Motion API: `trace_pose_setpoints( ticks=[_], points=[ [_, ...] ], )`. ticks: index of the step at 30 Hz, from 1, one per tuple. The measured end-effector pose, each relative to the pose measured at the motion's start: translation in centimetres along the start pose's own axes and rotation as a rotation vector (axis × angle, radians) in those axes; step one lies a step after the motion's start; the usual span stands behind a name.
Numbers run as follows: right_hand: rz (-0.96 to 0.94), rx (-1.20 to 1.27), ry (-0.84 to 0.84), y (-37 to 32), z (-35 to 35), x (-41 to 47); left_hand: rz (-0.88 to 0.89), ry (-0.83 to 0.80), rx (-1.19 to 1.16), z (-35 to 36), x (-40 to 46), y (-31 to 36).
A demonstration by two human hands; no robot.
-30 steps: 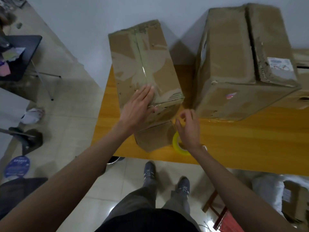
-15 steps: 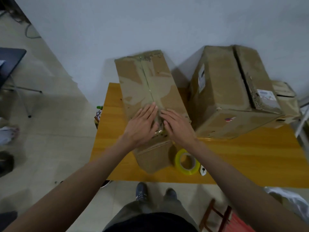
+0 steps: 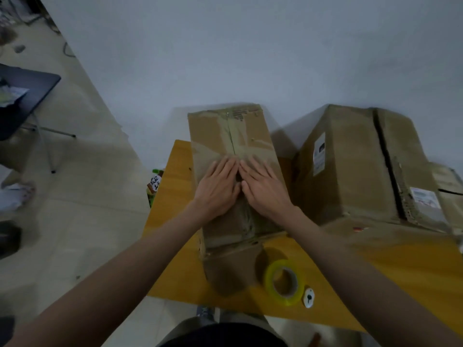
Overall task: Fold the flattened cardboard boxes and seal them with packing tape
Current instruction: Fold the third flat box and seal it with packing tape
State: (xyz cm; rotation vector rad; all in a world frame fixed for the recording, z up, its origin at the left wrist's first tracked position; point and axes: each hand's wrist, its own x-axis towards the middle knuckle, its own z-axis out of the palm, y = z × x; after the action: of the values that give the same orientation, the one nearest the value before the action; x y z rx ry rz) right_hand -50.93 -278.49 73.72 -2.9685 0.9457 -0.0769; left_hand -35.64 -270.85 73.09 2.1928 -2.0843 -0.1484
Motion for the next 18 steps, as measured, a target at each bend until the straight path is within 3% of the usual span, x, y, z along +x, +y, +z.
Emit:
trace_pose_setpoints(
  ticks=[9, 15, 18],
  points=[
    [-0.021, -0.07, -0.105, 2.9, 1.1, 6.4, -0.084, -0.084, 0.062, 1.1, 6.5, -3.5],
    [-0.056, 0.056, 0.023, 4.0, 1.1, 10.1, -0.079, 0.009, 0.041, 0.1, 9.7, -4.7],
    [-0.045, 0.037, -0.008, 5.5, 1.1, 13.8, -0.135, -0.024, 0.044, -0.4, 13.2, -6.2]
  ],
)
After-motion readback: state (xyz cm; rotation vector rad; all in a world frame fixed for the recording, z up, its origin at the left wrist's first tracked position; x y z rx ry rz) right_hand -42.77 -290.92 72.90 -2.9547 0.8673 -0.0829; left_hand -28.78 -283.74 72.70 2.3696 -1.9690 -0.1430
